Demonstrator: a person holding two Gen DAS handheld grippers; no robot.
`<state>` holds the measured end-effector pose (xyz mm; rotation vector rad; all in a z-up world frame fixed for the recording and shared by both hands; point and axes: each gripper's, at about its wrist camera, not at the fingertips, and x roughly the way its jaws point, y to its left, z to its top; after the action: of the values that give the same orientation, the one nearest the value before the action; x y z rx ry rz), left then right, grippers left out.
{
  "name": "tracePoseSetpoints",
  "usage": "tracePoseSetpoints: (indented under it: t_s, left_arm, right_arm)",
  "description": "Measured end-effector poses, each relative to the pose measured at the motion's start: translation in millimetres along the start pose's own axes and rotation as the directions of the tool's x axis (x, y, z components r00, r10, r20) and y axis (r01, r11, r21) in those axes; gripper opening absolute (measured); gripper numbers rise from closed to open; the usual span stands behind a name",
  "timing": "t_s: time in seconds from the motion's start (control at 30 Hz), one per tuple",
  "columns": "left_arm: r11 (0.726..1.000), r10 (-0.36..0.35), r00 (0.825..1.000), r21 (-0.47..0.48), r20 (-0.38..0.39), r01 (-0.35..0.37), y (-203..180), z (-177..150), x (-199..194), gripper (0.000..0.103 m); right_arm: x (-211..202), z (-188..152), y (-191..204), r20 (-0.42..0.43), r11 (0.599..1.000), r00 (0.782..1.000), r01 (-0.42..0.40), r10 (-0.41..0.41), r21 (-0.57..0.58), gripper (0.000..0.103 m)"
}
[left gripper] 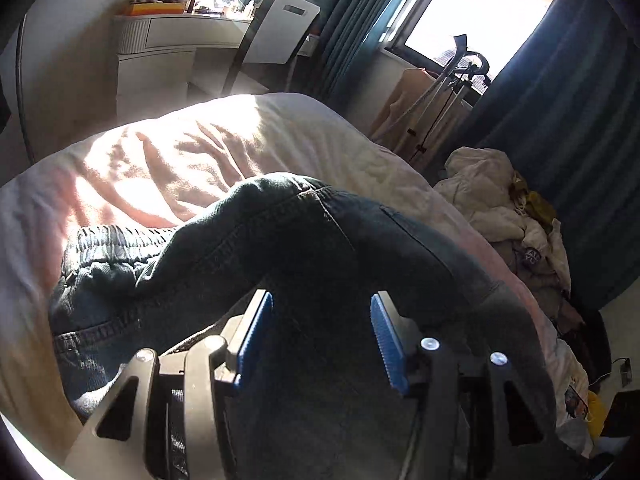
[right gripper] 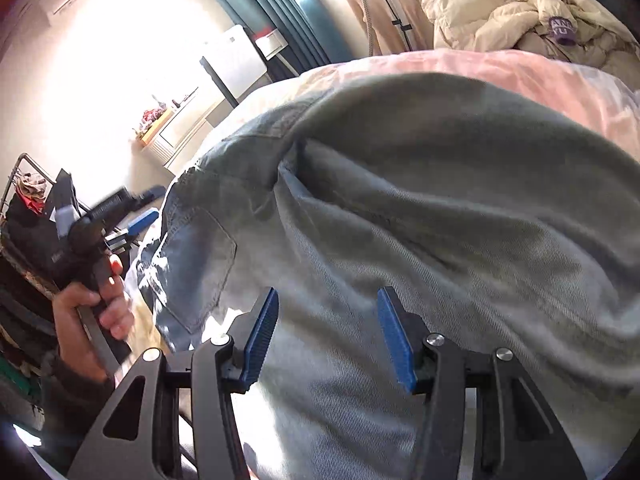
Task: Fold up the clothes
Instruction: 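Lower the waistband with the left tool and grasp the waistband with the right tool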
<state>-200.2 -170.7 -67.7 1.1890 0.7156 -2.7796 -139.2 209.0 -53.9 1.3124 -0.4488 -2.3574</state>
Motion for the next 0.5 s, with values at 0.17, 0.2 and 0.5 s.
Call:
tracePoseSetpoints:
  t_s: [0.17,0.2,0.5]
  left_arm:
    - [1.000,0.006,0.999,-0.010,0.042,-0.006,11,4,8,0.053]
    - [1.000,0.007,0.999,-0.012,0.050,-0.007,13,4,9,0.053]
    - [0.996,-0.089,0.982,0.021,0.165,0.086,28,7,27,0.053]
  right_arm:
    - [64,106,39,-0.023,0.995,0.999,0.020,-0.022,-0.096,0.052]
    - [79,127,48,-0.031,0.992,0.999,0.026,-0.030,-0.121,0.052]
    - [245,221,97,-0.185,0.983,0.980,0.040,-0.073,-0.179,0.053]
